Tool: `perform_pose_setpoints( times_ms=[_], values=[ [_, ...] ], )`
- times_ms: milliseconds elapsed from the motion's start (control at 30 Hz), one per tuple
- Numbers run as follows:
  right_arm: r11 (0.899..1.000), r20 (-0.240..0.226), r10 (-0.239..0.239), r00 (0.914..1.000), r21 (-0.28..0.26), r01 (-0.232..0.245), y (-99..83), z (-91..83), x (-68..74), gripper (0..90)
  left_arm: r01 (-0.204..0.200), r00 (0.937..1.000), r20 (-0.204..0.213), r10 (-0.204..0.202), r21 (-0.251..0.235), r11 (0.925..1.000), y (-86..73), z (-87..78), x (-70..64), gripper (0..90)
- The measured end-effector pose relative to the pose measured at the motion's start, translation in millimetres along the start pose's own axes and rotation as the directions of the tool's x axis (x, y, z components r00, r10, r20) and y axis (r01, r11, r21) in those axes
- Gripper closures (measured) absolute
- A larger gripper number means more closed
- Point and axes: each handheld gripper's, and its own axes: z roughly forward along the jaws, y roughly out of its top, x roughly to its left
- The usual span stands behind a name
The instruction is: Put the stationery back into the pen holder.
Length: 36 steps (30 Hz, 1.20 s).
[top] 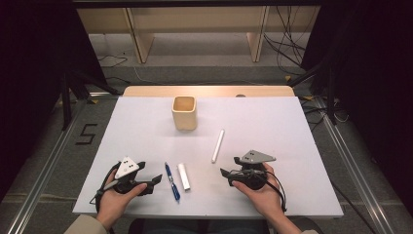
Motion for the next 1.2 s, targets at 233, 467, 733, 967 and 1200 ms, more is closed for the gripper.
perform_pose_setpoints(
  times_ms=[233,467,733,967,1200],
  values=[
    [1.0,-0.005,0.002,1.0,0.006,-0.002,2.1,7.2,6.2,33.6,-0.002,1.0,0.0,0.002,0.003,1.0,0.4,0.2,-0.1,19.2],
    [1.0,-0.033,-0.002,0.9994,0.008,0.002,3.8,13.0,16.7,35.9,0.003,1.0,-0.003,-0.003,0.005,1.0,0.2,0.5,-0.4,19.5],
    [1.0,-0.063,0.001,0.998,0.011,0.0,5.9,21.0,28.2,39.6,0.001,1.0,-0.009,-0.001,0.005,1.0,0.1,0.7,0.8,19.6],
    [1.0,-0.097,-0.01,0.9952,0.015,0.011,8.9,31.5,45.8,41.9,0.007,0.9998,-0.018,-0.007,-0.001,1.0,0.2,0.5,1.4,19.9],
    [0.999,-0.113,-0.014,0.9935,0.033,0.018,10.9,42.8,57.3,43.5,0.006,0.9999,-0.015,-0.006,-0.002,1.0,0.2,0.8,1.4,19.8]
  ],
)
